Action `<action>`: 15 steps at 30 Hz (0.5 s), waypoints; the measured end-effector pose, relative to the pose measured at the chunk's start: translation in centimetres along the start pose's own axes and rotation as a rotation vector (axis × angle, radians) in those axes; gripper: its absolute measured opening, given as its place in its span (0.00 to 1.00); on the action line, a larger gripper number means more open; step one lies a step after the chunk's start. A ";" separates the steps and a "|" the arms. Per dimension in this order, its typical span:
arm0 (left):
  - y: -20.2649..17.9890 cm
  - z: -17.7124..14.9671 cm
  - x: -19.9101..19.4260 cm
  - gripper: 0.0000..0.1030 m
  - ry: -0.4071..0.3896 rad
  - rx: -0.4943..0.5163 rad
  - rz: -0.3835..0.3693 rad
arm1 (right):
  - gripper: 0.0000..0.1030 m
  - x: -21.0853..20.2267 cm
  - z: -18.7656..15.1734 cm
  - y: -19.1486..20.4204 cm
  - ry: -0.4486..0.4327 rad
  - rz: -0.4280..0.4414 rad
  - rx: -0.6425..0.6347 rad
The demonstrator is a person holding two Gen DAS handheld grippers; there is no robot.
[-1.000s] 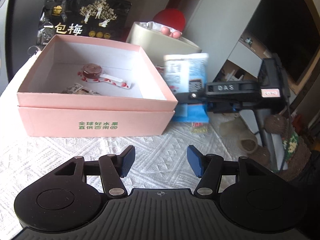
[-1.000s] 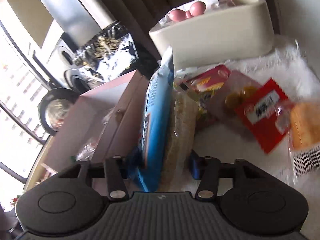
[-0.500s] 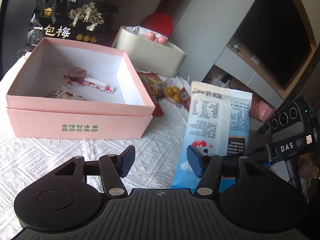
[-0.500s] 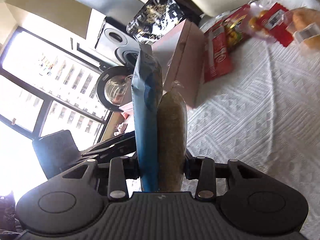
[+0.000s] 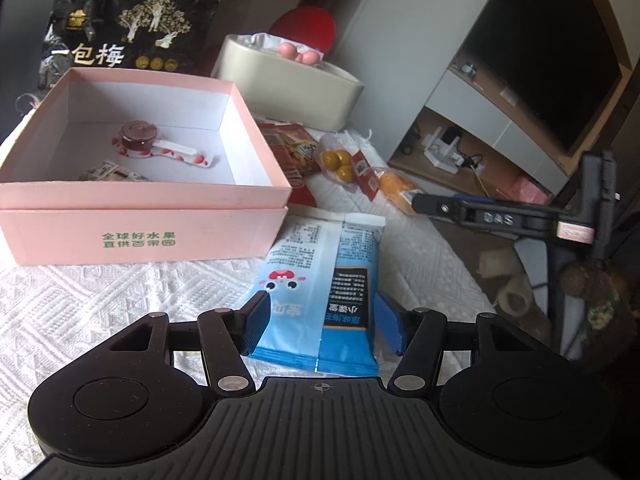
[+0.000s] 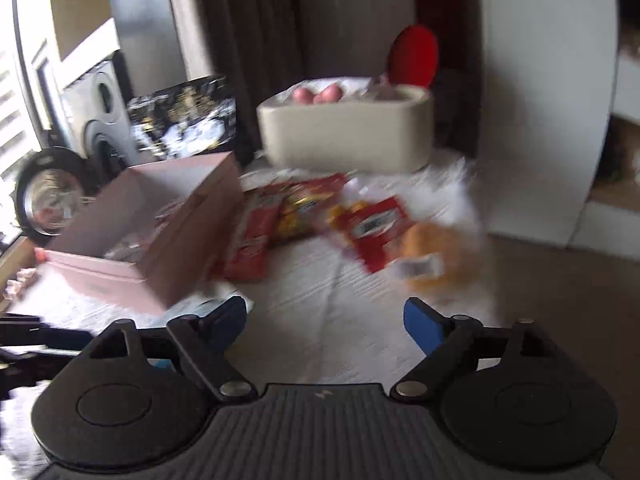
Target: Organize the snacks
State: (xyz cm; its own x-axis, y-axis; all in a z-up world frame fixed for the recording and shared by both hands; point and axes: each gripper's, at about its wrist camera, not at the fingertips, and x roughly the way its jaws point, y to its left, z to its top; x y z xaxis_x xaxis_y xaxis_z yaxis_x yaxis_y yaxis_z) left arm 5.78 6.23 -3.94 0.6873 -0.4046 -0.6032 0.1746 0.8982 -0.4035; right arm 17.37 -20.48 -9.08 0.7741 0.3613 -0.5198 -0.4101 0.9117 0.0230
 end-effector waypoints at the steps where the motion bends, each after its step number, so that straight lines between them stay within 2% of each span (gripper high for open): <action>1: -0.2 0.0 0.2 0.61 0.003 0.008 -0.002 | 0.86 1.1 0.4 -0.6 0.000 -0.042 -0.013; 3: -0.5 0.0 0.4 0.61 0.007 0.022 0.000 | 0.86 3.6 1.2 -2.0 0.026 -0.112 -0.020; 7: 0.3 0.4 0.6 0.61 0.001 0.014 0.030 | 0.86 8.3 1.8 -3.7 0.121 -0.141 0.003; 8: 0.7 0.5 0.8 0.61 -0.002 0.006 0.039 | 0.82 8.7 1.5 -4.0 0.141 -0.124 0.024; 9: 1.1 0.5 0.9 0.61 -0.004 -0.003 0.044 | 0.69 8.8 1.4 -4.2 0.153 -0.099 0.047; 10: 1.7 0.5 1.1 0.61 -0.005 -0.019 0.049 | 0.65 8.3 1.1 -4.0 0.155 -0.076 0.069; 15: 3.8 0.8 2.6 0.61 0.001 -0.084 -0.008 | 0.60 3.4 -1.1 -0.7 0.140 0.057 0.021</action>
State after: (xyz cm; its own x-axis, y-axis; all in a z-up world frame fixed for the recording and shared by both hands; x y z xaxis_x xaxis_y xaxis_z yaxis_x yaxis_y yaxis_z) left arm 8.78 8.73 -6.47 0.6853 -0.4119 -0.6005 0.1203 0.8773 -0.4645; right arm 19.78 -20.05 -11.81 0.6746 0.3829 -0.6311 -0.4398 0.8951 0.0729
